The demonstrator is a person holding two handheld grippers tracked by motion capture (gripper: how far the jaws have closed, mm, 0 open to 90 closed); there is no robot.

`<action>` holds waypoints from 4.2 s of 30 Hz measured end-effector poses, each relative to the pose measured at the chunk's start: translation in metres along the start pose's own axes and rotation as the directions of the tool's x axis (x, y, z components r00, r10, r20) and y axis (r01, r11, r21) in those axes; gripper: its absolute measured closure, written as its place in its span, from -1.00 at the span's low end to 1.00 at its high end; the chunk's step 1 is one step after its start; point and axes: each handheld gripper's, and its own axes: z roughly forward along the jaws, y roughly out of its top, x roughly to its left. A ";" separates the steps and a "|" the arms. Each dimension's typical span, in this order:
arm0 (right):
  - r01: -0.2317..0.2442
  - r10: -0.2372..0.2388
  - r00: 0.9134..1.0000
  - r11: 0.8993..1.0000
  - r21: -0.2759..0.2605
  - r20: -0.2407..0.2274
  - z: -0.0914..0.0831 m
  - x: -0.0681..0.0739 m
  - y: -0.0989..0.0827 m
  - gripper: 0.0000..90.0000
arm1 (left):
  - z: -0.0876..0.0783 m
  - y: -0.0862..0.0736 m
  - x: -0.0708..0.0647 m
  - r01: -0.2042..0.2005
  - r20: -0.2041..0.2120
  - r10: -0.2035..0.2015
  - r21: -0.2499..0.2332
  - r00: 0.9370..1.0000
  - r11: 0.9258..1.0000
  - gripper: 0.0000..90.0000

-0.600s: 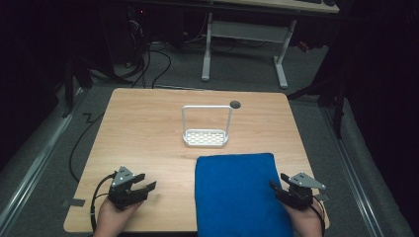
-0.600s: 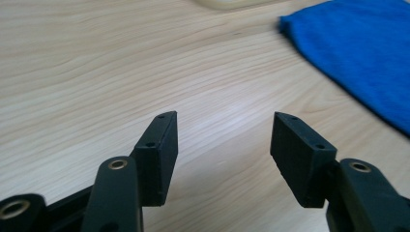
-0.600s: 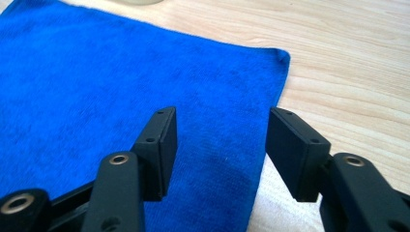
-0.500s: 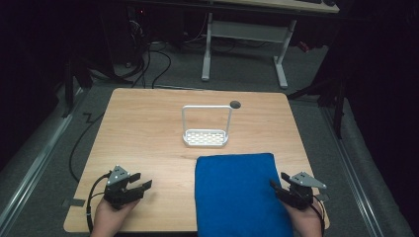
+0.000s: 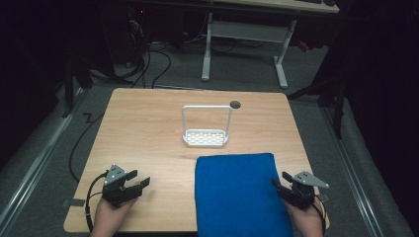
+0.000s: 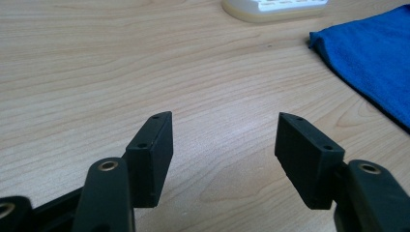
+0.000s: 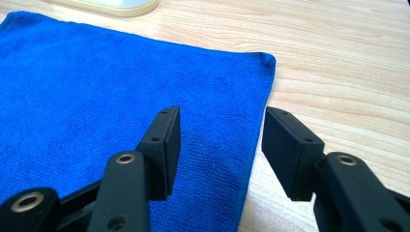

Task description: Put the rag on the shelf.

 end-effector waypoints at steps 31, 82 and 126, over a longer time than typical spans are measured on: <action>0.034 -0.035 0.999 0.999 -0.026 -0.042 -0.001 0.004 0.001 -0.18 | 0.048 0.025 -0.056 -0.069 0.142 0.066 0.015 0.988 0.998 -0.13; -0.004 0.003 1.000 0.999 0.051 0.004 0.057 -0.016 0.041 0.02 | 0.155 0.072 -0.098 -0.056 0.149 0.034 0.144 0.988 0.988 0.91; 0.044 -0.046 0.997 0.999 -0.029 -0.070 0.053 0.001 0.060 0.96 | 0.096 0.067 -0.086 -0.082 0.200 0.090 -0.045 0.976 0.996 0.96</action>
